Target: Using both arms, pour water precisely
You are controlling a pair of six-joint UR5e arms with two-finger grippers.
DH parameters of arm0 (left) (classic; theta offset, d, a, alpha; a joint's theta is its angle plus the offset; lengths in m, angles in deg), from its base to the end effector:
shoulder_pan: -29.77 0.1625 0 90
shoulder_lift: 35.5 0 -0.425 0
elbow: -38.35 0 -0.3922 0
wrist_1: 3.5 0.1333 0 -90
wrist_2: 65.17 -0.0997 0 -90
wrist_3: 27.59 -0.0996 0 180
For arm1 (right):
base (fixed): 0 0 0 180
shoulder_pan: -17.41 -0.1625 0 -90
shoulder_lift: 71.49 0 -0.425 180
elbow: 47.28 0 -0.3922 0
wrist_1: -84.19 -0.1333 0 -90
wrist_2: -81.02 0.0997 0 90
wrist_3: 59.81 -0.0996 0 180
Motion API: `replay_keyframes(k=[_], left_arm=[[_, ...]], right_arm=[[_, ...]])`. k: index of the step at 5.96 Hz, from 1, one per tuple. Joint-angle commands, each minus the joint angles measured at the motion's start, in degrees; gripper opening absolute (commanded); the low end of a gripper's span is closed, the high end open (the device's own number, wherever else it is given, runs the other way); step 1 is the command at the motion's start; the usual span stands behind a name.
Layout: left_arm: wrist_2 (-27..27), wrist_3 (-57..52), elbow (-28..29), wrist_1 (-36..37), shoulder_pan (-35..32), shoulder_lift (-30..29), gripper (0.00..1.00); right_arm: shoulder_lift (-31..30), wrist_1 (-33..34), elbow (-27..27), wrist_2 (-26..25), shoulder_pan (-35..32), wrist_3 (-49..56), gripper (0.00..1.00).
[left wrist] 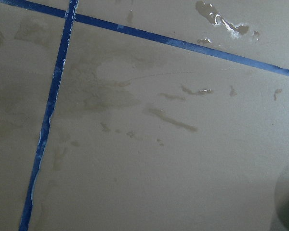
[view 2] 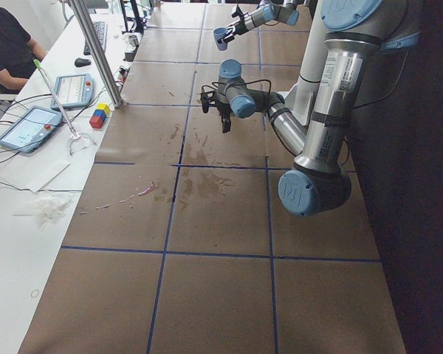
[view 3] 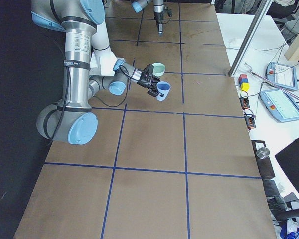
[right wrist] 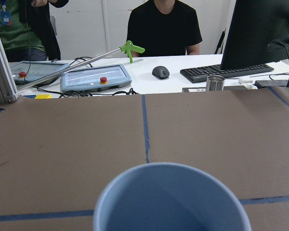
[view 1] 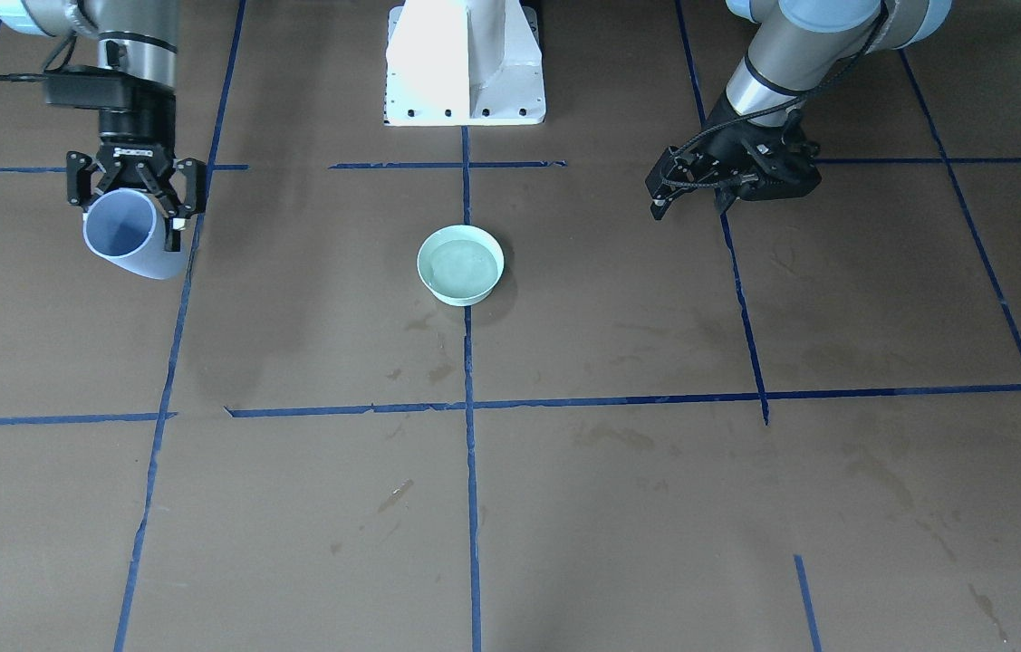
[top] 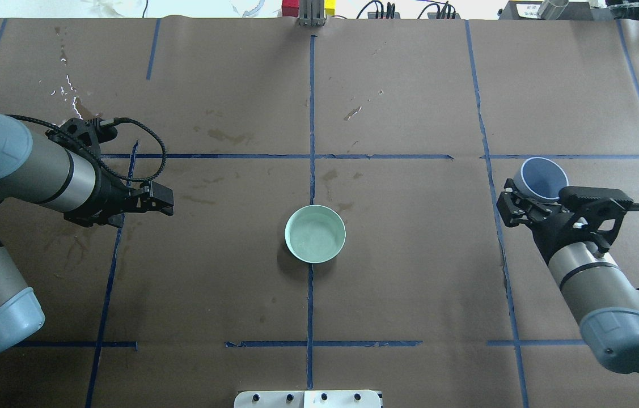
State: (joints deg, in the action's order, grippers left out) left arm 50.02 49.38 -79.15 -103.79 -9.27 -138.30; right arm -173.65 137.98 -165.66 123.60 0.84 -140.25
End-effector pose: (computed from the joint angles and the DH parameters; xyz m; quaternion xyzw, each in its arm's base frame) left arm 0.3514 -0.4020 0.3035 0.0059 0.4612 -0.1078 0.8807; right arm -0.3257 -0.3125 0.4305 0.4428 -0.3124 0.2275 0.8090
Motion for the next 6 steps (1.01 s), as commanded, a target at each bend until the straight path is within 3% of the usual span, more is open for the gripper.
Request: replay_keyframes(k=[1, 2, 4, 6], left_arm=[[-0.4, 0.0, 0.0, 0.0, 0.0, -0.1, 1.0], [-0.5, 0.1, -0.1, 0.0, 0.0, 0.0, 1.0], [-1.2, 0.9, -0.1, 0.0, 0.0, 0.0, 1.0], [-1.2, 0.9, -0.6, 0.0, 0.0, 0.2, 1.0]], right_arm=[[-4.9, -15.7, 7.6, 0.5, -2.0, -0.1, 0.0], [-7.2, -21.7, 11.1, 0.3, -2.4, 0.1, 0.0], [-9.5, -22.9, 17.1, -2.0, -2.8, -0.8, 0.01], [-9.2, -28.6, 21.0, -2.2, -2.6, -0.7, 0.02]])
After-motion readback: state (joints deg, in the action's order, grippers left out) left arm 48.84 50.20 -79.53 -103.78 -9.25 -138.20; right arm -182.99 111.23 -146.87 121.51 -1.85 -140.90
